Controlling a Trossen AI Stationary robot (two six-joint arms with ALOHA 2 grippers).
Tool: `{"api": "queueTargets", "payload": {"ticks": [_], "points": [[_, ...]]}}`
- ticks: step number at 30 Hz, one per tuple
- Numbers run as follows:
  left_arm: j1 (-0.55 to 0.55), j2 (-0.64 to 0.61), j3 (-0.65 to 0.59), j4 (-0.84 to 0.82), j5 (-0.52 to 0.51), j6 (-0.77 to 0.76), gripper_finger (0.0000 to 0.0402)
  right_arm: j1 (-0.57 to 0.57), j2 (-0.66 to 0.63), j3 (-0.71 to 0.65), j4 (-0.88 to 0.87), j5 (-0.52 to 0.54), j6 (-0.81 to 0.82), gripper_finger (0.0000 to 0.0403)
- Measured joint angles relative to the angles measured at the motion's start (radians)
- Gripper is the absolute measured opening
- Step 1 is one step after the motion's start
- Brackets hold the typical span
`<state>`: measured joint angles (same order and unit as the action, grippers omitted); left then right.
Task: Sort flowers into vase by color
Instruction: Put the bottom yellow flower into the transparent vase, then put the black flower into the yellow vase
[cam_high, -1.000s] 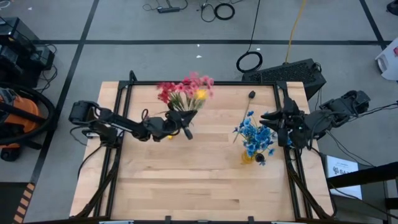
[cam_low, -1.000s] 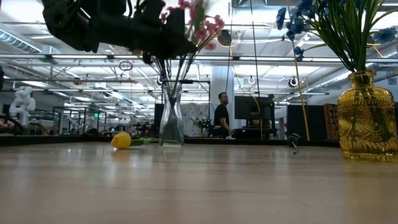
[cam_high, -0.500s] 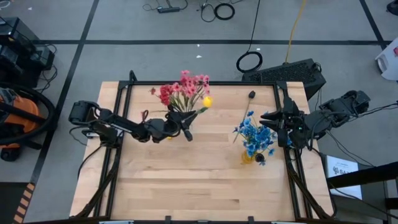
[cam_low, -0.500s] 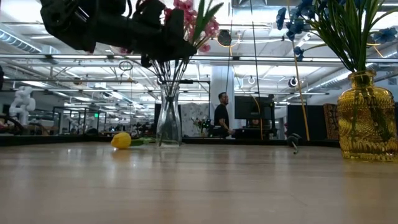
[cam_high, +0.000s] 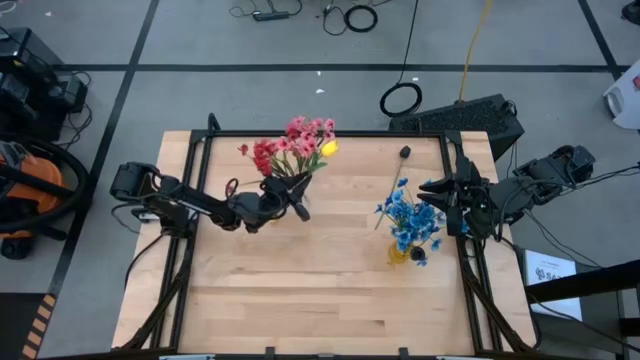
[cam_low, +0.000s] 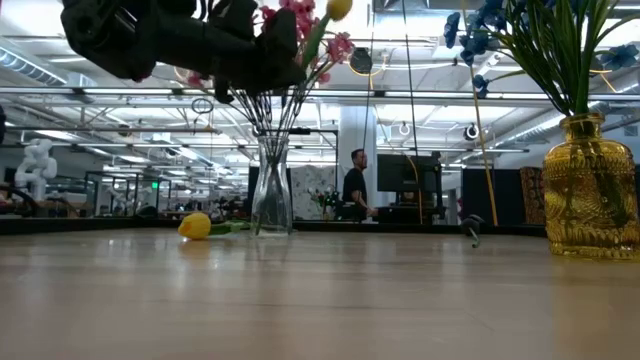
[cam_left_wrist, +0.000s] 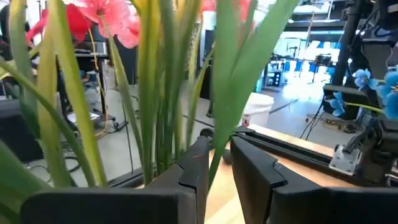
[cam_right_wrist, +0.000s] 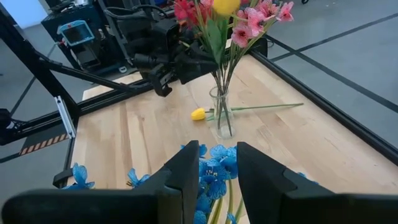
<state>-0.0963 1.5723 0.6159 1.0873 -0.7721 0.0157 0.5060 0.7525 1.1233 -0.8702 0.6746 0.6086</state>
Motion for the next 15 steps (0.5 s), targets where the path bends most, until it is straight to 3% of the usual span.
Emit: {"api": "queueTargets", "payload": {"ticks": [10,15], "points": [[-0.092,0.000,0.000,-0.009,-0.206,0.026,0.0073,0.000,0.000,0.001,0.016,0.000,0.000,0.0098],[-0.151,0.000,0.008,0.005,-0.207,0.025,0.0073,0.000,0.000,0.001,0.021,0.001,0.001,0.0098]]}}
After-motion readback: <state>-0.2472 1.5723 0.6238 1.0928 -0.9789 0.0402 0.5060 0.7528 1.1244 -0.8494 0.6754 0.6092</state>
